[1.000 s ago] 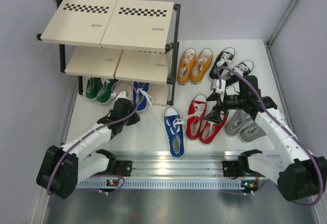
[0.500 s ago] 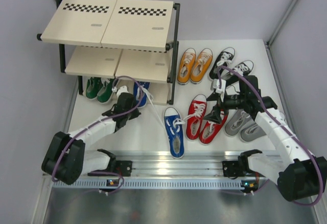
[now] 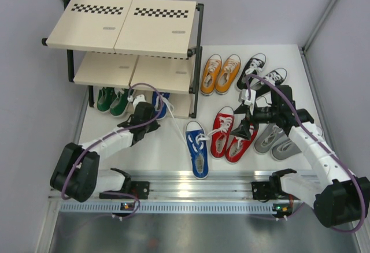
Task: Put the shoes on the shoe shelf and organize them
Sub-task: Adjust the shoe at the shoe shelf, then pick up the shoe at the center of the board.
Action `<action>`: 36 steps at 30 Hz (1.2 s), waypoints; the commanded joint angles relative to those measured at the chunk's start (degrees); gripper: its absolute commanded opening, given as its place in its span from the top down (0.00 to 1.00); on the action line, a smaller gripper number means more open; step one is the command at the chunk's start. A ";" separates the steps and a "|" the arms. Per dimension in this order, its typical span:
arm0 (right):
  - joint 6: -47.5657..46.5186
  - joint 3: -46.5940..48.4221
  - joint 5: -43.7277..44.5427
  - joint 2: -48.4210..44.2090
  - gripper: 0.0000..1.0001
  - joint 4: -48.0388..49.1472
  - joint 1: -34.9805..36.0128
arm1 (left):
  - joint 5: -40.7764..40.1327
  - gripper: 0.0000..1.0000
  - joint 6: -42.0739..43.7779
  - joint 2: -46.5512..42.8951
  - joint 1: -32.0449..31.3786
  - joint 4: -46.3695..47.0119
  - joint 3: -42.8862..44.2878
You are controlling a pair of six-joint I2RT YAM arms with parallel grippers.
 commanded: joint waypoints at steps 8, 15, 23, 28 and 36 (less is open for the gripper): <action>-8.27 1.94 -2.71 0.10 0.01 -6.17 -0.61 | -0.04 0.50 1.17 -15.43 0.39 -5.82 0.59; -14.61 3.36 -2.63 1.51 0.00 -11.64 1.67 | 7.94 0.37 0.91 -30.27 0.39 -12.96 -1.34; -6.70 1.34 4.05 0.98 0.01 -2.06 5.28 | 23.18 0.30 -3.30 -31.10 -5.04 -13.23 -2.66; -6.00 0.28 6.42 0.99 0.01 -1.09 5.20 | 5.90 0.30 -7.61 -25.48 -27.44 -13.32 -0.39; -5.03 -2.00 7.74 -0.77 0.00 0.40 4.76 | -9.69 0.32 -18.33 -15.81 -45.64 -12.97 1.90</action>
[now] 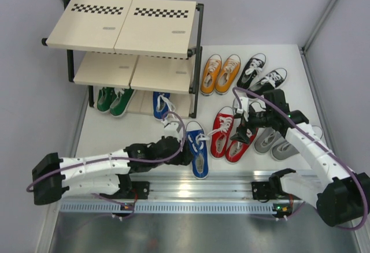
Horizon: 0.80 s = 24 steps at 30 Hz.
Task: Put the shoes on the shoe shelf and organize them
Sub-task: Pick up the shoe at the center of the board.
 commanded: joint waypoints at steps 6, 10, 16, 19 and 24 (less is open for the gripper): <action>0.81 -0.65 -0.30 -1.65 0.01 2.76 0.06 | -12.63 0.32 -8.15 8.66 -8.81 3.06 5.85; 0.72 -0.83 -0.39 -2.09 0.00 2.85 -0.12 | -13.86 0.35 -8.59 12.62 -9.08 2.98 7.26; 0.89 -1.09 -0.48 -2.88 0.00 2.94 -0.29 | -15.96 0.46 -7.36 18.86 -9.69 2.62 10.51; 0.89 -1.09 -0.65 -2.88 0.01 2.94 -0.38 | -16.93 0.47 -6.04 22.02 -10.75 2.63 11.83; 0.89 -1.09 -0.74 -3.49 0.01 2.85 -0.38 | -20.10 0.62 -3.76 25.72 -12.15 2.45 12.10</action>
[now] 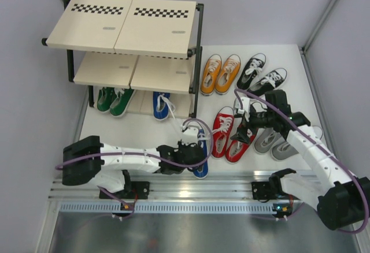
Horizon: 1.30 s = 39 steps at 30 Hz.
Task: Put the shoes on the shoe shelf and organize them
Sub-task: Pick up the shoe at the center of the board, then place the shoe at the shoe shelf.
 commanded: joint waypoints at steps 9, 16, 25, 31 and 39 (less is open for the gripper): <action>-0.22 -0.35 -2.10 -2.34 0.00 1.56 -0.25 | -10.31 1.00 8.77 -9.36 -0.99 1.69 -1.49; -0.40 -0.17 -2.80 -2.43 0.01 1.38 -0.25 | -17.01 1.00 9.84 -19.46 0.41 -2.44 -3.69; -0.40 -0.26 -2.90 -2.69 0.00 1.39 -0.25 | -8.60 1.00 20.19 -23.52 14.10 3.78 -4.48; -0.57 -0.35 -2.89 -2.87 0.00 1.47 -0.25 | -1.89 1.00 26.53 -20.62 24.30 9.85 -2.73; -0.92 -0.44 -2.81 -2.69 0.01 1.39 -0.25 | 4.61 1.00 32.95 -11.93 29.68 17.05 0.61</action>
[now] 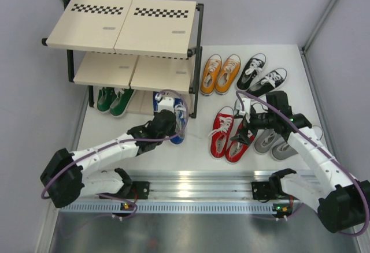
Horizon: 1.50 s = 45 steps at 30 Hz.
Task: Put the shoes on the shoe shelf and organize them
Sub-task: Place the shoe at the shoe shelf.
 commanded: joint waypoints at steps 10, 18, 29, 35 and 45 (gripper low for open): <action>-1.52 0.13 -1.27 -0.52 0.01 1.23 -0.25 | 4.05 1.00 7.22 7.67 5.73 18.65 4.79; -2.04 0.04 -1.27 0.00 0.01 1.06 -0.25 | 8.89 1.00 8.89 6.01 5.82 19.10 2.43; -2.22 0.04 -1.19 0.62 0.01 0.97 -0.34 | 7.05 1.00 10.30 11.45 7.31 23.92 5.93; -2.31 0.04 -1.27 0.18 0.01 0.88 -0.25 | 5.03 1.00 9.77 15.32 8.19 26.22 7.60; -2.48 -0.13 -1.10 -0.52 0.01 0.61 -0.25 | -0.33 1.00 6.62 16.21 8.72 25.16 8.14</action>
